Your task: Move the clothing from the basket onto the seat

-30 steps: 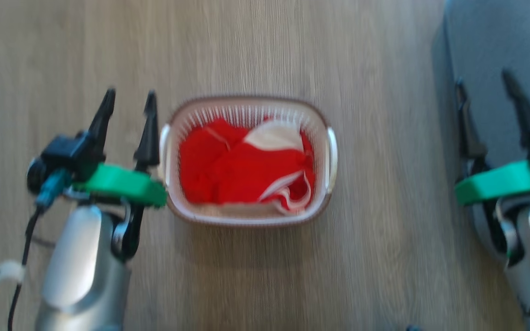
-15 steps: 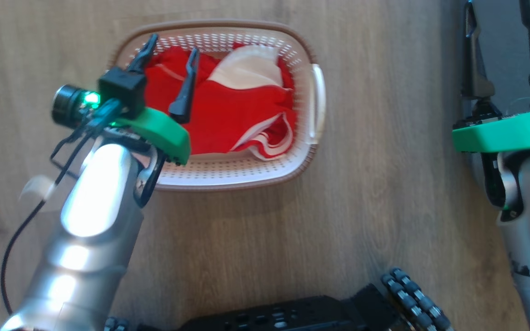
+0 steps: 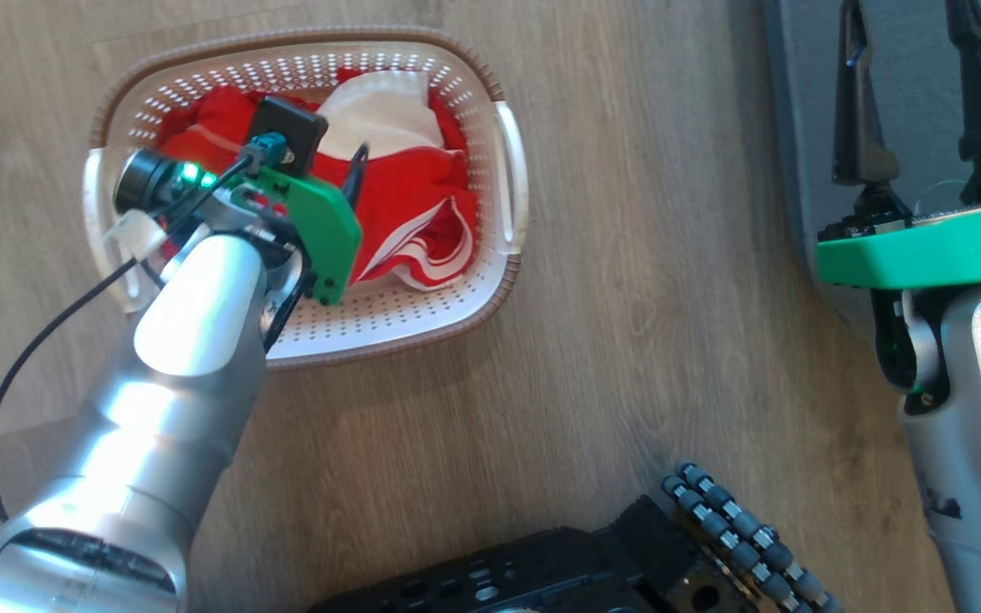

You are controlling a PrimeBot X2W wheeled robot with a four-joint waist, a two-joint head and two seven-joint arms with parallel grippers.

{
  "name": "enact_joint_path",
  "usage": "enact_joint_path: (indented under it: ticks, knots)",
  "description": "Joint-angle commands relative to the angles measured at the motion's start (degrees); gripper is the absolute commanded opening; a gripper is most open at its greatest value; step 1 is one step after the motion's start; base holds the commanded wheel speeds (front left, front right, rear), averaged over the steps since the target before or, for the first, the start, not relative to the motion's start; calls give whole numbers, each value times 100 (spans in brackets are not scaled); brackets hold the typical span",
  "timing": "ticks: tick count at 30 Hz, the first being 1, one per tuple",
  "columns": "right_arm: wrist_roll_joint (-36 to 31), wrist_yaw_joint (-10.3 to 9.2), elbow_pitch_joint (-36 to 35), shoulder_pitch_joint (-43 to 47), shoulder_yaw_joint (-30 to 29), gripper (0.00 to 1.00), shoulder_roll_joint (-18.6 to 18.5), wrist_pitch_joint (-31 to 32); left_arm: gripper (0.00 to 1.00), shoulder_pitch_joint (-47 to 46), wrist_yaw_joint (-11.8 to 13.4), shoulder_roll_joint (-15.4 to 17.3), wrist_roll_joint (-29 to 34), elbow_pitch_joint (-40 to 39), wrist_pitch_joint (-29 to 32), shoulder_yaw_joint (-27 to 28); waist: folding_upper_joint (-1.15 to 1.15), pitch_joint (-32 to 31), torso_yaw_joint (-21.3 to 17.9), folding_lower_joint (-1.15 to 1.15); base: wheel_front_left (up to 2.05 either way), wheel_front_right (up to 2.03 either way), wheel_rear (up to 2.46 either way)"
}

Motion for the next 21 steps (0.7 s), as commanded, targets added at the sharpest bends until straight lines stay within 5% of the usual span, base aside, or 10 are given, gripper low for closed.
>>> enact_joint_path:
  ticks: [1,21]
  knots:
    - [-41,40,-204,228,42,100,25,-27,100,-45,-35,61,-127,86,130,71,0,29,-88,0,0,0,0]
    - [-25,40,-346,502,71,100,289,-27,100,-669,29,443,-346,1647,176,92,0,490,-636,0,0,0,0]
